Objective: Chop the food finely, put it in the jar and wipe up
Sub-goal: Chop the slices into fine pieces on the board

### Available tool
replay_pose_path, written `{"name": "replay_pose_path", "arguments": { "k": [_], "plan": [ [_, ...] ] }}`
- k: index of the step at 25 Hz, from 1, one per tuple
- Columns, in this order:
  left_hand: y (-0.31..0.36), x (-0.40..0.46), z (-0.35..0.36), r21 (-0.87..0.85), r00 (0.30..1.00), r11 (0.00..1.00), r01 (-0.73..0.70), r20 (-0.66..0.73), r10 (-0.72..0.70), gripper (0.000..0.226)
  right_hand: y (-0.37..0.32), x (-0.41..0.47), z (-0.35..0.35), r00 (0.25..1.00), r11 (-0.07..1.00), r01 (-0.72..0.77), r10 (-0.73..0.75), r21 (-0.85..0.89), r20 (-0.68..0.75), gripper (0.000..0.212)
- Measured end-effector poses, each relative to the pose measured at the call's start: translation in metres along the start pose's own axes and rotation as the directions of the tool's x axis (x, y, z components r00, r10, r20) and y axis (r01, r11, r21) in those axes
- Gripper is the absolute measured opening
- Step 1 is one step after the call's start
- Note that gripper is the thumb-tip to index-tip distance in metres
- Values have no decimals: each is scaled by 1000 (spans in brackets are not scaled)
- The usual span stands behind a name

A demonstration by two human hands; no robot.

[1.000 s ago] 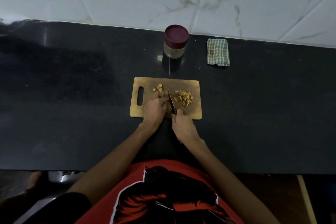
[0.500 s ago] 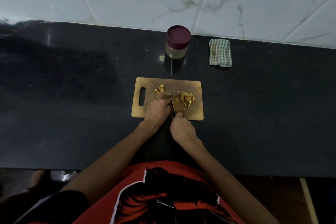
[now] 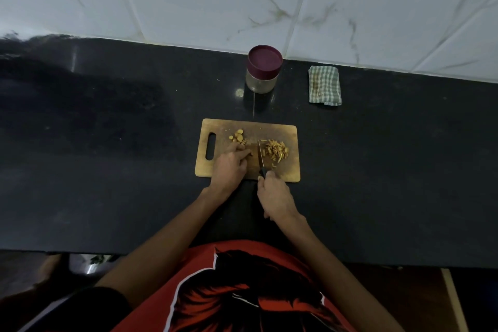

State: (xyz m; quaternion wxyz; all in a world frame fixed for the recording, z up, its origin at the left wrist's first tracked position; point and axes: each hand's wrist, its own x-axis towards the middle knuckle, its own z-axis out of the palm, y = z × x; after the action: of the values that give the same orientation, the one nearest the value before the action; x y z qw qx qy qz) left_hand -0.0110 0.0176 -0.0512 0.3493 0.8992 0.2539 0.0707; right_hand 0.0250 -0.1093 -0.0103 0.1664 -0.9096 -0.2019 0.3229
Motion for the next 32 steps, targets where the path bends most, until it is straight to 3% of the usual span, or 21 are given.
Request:
{"name": "replay_pose_path", "arguments": {
  "k": [13,23,32],
  "plan": [
    [8,-4,-3,89,999,995,-46,29,44,34,0,6,4,999,998,37,-36,-46,20,20],
    [10,-2,-4,110,999,994,0,44,-5,32,9,-5,12,998,992,22,-14,-125,63,27],
    [8,-1,-2,66,999,998,-8,35,6,30,14,-3,4,999,999,-47,47,21,-3,30]
  ]
}}
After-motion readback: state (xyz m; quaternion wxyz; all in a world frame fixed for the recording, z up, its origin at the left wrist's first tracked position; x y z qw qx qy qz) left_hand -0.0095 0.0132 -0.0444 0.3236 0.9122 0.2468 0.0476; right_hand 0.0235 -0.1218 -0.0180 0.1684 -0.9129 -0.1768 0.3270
